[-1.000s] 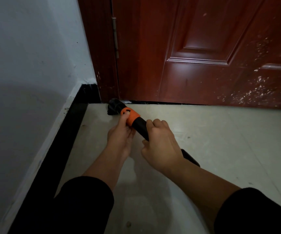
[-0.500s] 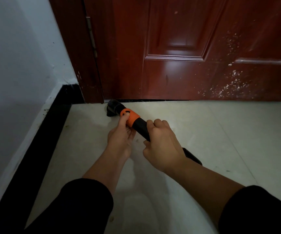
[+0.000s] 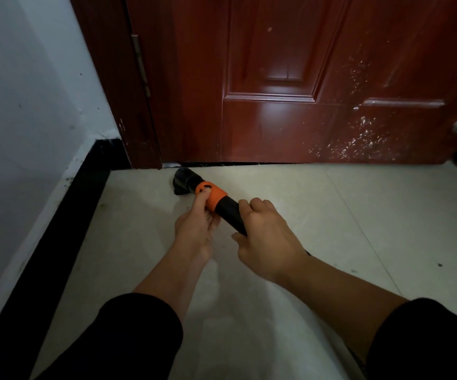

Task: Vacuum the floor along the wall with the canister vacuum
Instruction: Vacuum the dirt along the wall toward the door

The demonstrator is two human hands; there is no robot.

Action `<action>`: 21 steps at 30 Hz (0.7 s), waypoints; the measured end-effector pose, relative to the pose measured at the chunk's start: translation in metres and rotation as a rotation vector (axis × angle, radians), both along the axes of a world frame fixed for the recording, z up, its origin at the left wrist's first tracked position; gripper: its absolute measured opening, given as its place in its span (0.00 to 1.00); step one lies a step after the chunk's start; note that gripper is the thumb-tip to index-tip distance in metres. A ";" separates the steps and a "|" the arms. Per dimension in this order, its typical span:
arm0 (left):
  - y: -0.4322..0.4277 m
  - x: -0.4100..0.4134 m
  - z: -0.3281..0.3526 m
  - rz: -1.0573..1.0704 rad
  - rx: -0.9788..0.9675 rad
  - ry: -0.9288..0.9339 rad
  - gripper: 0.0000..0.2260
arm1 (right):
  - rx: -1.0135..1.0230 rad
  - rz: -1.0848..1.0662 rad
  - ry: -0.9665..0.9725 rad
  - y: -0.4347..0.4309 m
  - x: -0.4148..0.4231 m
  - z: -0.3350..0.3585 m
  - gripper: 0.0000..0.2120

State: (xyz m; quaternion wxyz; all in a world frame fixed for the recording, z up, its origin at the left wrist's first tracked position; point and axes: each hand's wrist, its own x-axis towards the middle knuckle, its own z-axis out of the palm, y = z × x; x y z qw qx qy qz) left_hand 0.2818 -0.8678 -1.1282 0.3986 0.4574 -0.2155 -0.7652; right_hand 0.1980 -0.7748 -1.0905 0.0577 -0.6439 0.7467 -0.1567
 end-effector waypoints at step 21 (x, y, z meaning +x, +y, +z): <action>0.037 -0.009 0.015 -0.009 0.128 0.023 0.09 | -0.009 0.020 0.034 0.037 -0.022 0.005 0.17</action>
